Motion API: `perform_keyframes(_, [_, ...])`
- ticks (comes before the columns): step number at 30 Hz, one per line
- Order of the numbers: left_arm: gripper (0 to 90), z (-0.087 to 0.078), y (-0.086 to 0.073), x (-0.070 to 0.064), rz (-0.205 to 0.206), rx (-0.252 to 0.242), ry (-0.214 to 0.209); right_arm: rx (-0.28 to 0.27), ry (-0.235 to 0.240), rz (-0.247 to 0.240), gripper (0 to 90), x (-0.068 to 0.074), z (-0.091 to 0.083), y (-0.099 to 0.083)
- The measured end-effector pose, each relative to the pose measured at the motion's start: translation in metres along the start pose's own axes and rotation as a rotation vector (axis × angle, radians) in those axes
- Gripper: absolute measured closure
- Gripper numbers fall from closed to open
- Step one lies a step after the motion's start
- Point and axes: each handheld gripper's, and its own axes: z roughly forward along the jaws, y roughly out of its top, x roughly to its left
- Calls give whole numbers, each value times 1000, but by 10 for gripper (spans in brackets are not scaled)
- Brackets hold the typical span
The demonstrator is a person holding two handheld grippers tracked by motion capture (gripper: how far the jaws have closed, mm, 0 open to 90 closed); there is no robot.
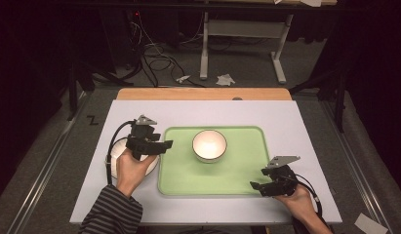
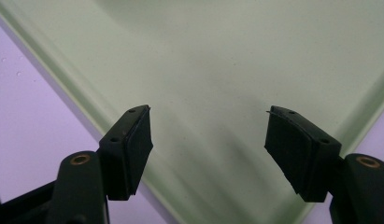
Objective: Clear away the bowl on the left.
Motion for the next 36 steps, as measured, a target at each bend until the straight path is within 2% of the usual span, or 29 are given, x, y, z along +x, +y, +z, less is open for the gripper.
perform_keyframes(4, [446, -7, -3, 6, -4, -4, 19, 1, -3, -2, 331, -1, 0, 0])
perform_keyframes(8, [445, -13, -9, 12, -35, -25, 8, 1, -2, 0, 331, 0, 0, 0])
perform_keyframes(14, [445, -25, -16, 16, -53, -57, 8, 1, 1, 5, 331, -1, 1, 0])
perform_keyframes(21, [444, -23, -28, 22, -69, -38, 10, 5, -4, -7, 331, 0, 1, 0])
perform_keyframes(24, [444, -23, -32, 25, -80, -41, 13, 3, 1, 4, 331, -1, 1, 0])
perform_keyframes(29, [444, -26, -39, 23, -89, -57, -8, 3, -1, -4, 331, 0, 1, 0])
perform_keyframes(36, [451, -31, -46, 21, -79, -76, -7, 6, -3, -2, 331, -1, 1, 0])
